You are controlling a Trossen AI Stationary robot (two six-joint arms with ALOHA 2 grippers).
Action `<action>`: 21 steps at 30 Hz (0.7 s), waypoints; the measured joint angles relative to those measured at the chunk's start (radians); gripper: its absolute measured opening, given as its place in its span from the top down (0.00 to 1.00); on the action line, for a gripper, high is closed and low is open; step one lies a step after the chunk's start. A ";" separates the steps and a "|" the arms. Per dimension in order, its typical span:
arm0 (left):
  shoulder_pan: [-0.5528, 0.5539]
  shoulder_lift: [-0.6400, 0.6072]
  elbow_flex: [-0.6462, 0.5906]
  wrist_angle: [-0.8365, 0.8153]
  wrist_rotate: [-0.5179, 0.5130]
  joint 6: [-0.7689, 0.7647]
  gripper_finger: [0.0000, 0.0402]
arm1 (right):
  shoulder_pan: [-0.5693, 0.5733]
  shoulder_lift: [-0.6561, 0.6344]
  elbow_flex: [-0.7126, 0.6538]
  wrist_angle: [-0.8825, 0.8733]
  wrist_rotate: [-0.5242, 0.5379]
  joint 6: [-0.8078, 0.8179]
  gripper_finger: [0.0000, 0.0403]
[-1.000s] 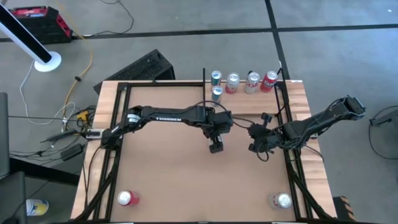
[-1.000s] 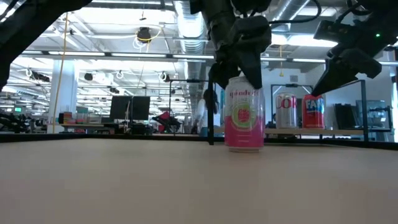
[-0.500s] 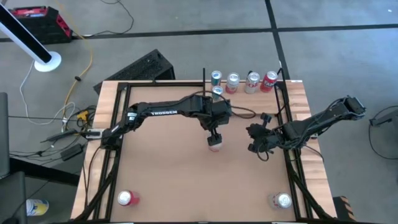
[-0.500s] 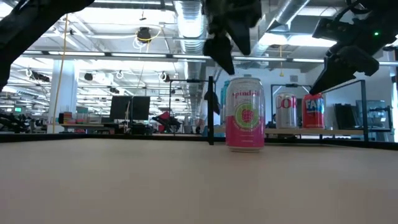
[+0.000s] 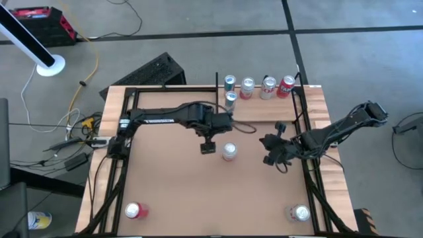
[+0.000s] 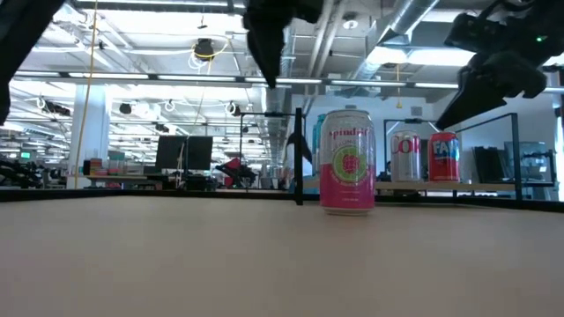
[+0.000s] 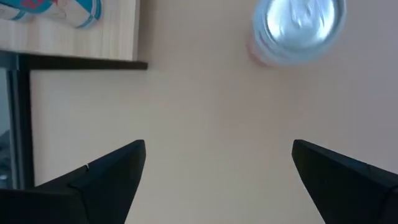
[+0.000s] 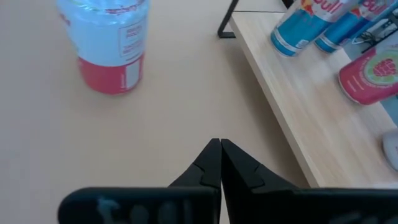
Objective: Place canned beverage on shelf
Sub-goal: Put the pink-white soda can on the shelf aligned with the pink-white soda can
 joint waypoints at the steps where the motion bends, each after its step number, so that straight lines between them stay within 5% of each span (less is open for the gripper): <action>1: -0.004 -0.024 -0.037 0.010 -0.008 0.006 0.03 | 0.006 0.000 0.000 0.000 0.000 0.000 0.93; 8: -0.004 -0.302 -0.470 0.223 -0.031 0.004 0.03 | 0.046 0.000 0.000 0.013 0.001 -0.003 0.92; 21: -0.088 -0.922 -1.307 1.262 0.058 -0.011 0.03 | 0.124 -0.008 0.056 0.189 0.001 -0.101 0.93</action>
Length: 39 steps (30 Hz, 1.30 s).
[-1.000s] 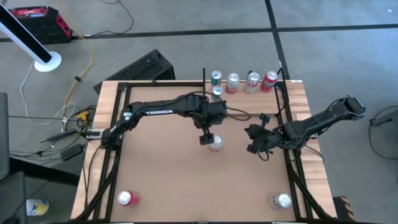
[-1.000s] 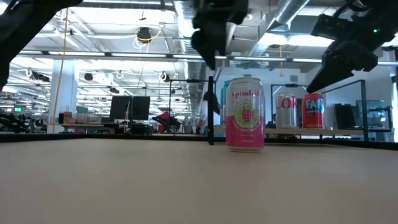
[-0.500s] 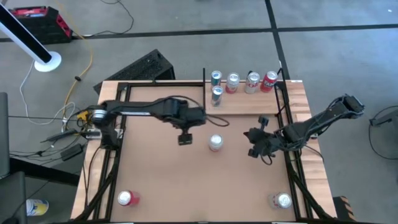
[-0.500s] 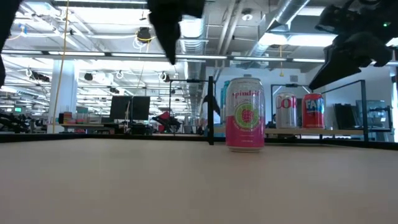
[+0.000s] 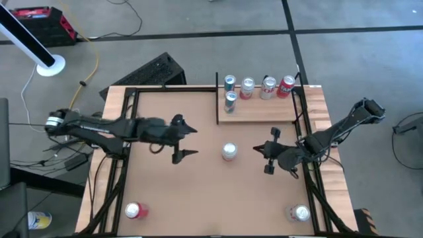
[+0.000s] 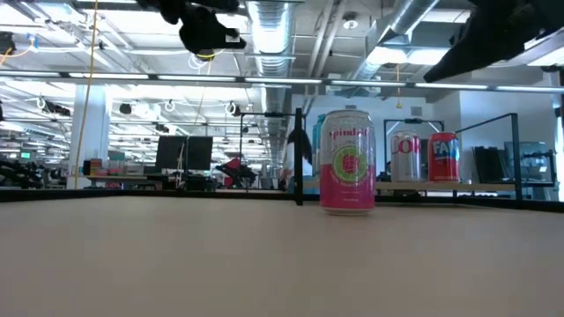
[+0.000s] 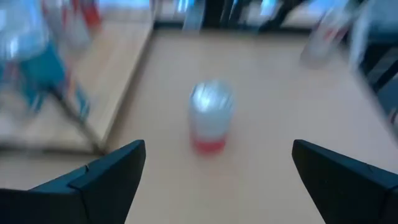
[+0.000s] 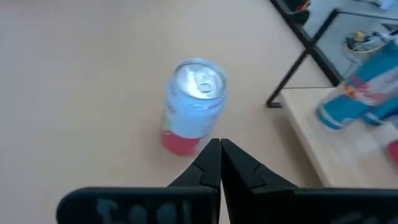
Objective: Place canned beverage on shelf
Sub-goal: Put the pink-white soda can on the shelf aligned with the pink-white soda can
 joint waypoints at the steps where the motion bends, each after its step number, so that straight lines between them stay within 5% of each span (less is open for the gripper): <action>1: -0.010 -0.028 -0.054 0.090 0.000 0.009 0.03 | 0.006 0.006 0.000 0.016 -0.003 -0.001 0.93; 7: -0.029 -0.119 -0.279 0.436 -0.003 0.016 0.03 | 0.035 0.029 0.000 0.036 -0.102 -0.001 0.90; 19: -0.005 -0.128 -0.307 0.476 -0.051 0.000 0.03 | 0.032 0.051 0.000 0.262 -0.190 -0.187 0.83; 23: -0.005 -0.128 -0.307 0.476 -0.051 0.000 0.03 | 0.031 0.111 0.000 0.419 -0.213 -0.329 0.71; 32: -0.005 -0.128 -0.307 0.474 -0.040 0.000 0.03 | 0.053 0.243 0.000 0.617 -0.237 -0.566 0.24; 39: -0.005 -0.127 -0.307 0.474 -0.040 0.000 0.03 | -0.016 0.313 0.000 0.650 -0.202 -0.548 0.09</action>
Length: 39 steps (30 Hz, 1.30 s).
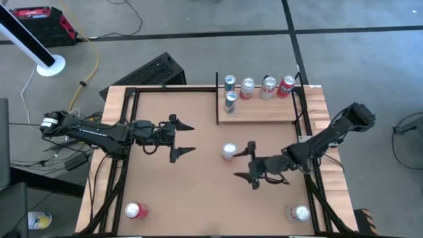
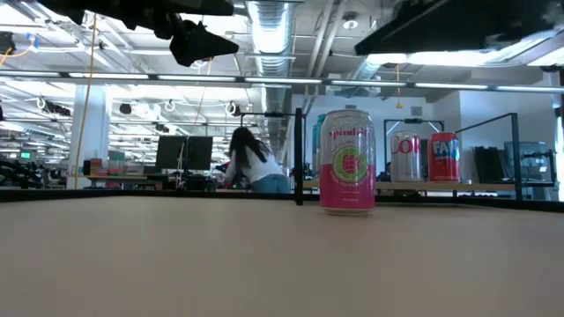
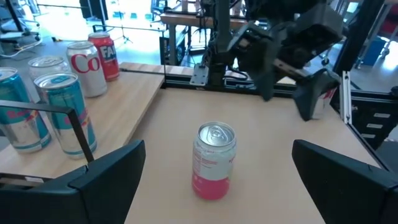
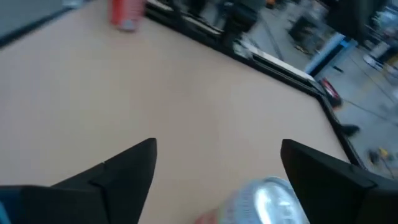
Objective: Place canned beverage on shelf
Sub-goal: Put the pink-white soda can on the shelf aligned with the pink-white soda can
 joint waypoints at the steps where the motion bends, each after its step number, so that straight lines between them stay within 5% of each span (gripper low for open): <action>1: 0.000 0.000 0.000 0.000 0.000 0.000 0.03 | -0.018 0.010 0.000 0.020 0.006 0.011 0.09; 18: 0.000 0.001 0.001 -0.029 0.002 0.001 0.03 | -0.194 0.030 0.000 0.000 -0.047 0.212 0.09; 39: 0.000 0.001 0.001 -0.029 0.000 0.001 0.03 | -0.295 0.108 -0.047 0.061 -0.118 0.245 0.09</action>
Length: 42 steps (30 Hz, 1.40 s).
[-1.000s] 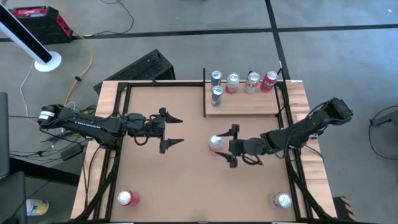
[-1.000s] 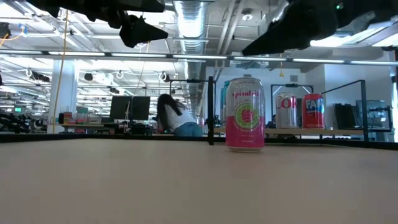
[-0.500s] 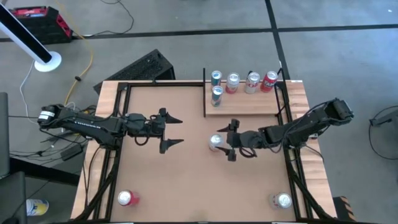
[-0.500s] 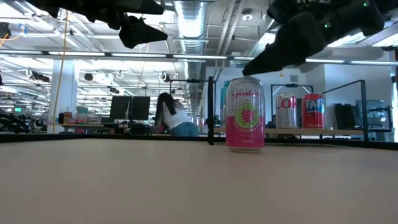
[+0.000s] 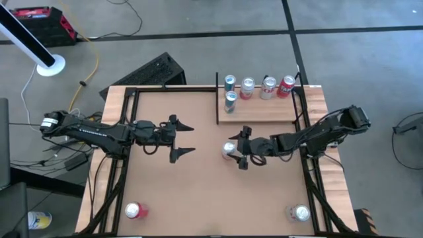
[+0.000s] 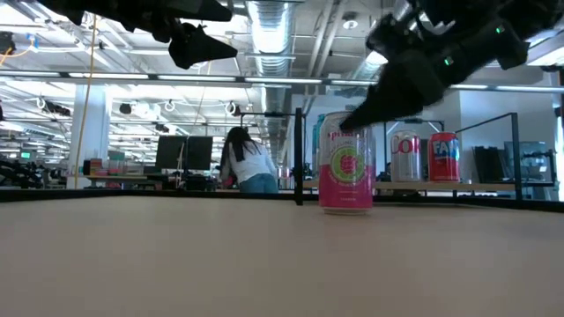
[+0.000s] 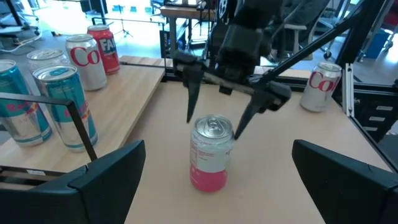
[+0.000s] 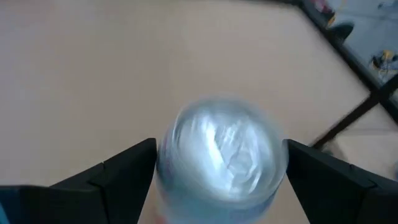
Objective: Place canned beverage on shelf
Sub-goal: Put the pink-white soda can on the shelf aligned with the pink-white soda can
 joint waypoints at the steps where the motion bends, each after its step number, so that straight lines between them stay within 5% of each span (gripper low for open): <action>1: 0.000 0.000 0.000 -0.001 0.000 0.000 0.03 | -0.003 0.011 0.000 -0.002 0.000 0.000 0.09; 16: 0.000 0.000 0.000 -0.014 0.000 0.005 0.03 | 0.011 -0.013 0.000 -0.014 0.001 -0.003 0.10; 27: 0.000 0.000 0.000 -0.016 0.000 0.004 0.03 | 0.017 -0.075 0.000 -0.059 -0.048 -0.002 0.29; 42: 0.000 0.000 0.000 -0.016 0.001 0.004 0.03 | 0.007 -0.066 0.000 -0.039 -0.047 -0.010 0.06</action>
